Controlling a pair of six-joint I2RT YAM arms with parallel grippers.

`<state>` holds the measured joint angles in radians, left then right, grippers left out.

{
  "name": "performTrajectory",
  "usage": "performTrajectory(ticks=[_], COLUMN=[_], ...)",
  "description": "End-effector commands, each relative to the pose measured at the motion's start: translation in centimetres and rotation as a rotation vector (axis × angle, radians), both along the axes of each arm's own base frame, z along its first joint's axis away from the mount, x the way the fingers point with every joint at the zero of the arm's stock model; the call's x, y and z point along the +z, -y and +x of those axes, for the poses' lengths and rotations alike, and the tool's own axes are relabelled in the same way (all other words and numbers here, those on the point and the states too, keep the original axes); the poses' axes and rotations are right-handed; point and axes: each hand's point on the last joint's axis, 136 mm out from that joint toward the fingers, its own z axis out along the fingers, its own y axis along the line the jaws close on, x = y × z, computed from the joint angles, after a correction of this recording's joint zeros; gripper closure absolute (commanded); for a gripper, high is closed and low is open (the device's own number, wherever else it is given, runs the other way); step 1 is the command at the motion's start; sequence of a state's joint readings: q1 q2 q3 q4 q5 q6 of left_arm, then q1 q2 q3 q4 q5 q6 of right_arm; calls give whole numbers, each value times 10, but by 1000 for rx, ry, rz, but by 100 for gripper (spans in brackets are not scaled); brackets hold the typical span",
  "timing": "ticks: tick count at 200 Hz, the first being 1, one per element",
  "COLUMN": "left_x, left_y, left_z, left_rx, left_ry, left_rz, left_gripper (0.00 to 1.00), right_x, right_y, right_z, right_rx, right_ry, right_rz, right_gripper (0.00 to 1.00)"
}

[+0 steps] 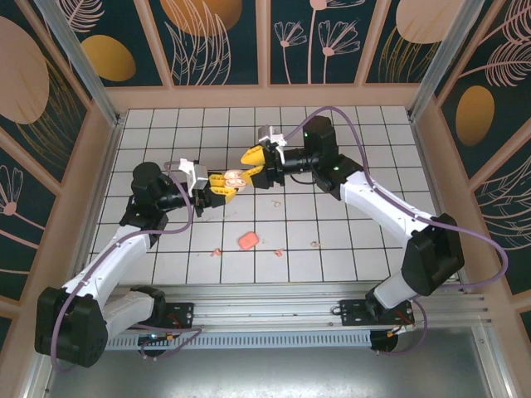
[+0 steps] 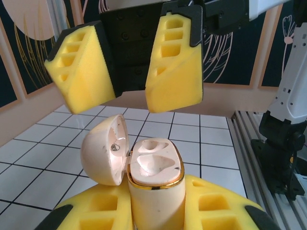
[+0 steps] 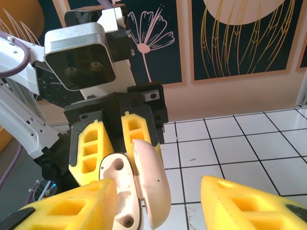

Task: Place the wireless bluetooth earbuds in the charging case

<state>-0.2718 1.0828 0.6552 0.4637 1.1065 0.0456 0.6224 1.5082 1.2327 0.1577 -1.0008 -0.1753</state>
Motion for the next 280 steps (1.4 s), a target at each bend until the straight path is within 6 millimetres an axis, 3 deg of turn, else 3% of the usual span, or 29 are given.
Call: performTrajectory(ticks=[1, 49, 79, 123, 165, 203, 225, 280], left_x=[7, -4, -11, -21, -27, -30, -32, -35], left_y=[0, -5, -7, -8, -7, -7, -7, -9], left_z=[3, 14, 21, 26, 29, 31, 31, 33], left_rx=[33, 119, 158, 180, 182, 188, 186, 209], left_ry=[16, -17, -37, -70, -90, -101, -107, -118], left_rz=[-26, -26, -27, -20, -14, -9, -8, 10], left_gripper=[82, 83, 83, 83, 83, 83, 83, 84], right_x=[24, 23, -3, -80, -164, -220, -239, -252], right_y=[9, 26, 43, 93, 135, 163, 166, 140], right_z=[3, 14, 33, 50, 18, -7, -7, 22], right_rx=[-73, -256, -463, -850, -985, -1039, -1049, -1012], right_ry=[28, -70, -255, -604, -860, -1005, -1008, -1031], right_rz=[64, 65, -25, -287, -590, -735, -764, -783], right_gripper=[50, 50, 51, 53, 52, 52, 51, 51])
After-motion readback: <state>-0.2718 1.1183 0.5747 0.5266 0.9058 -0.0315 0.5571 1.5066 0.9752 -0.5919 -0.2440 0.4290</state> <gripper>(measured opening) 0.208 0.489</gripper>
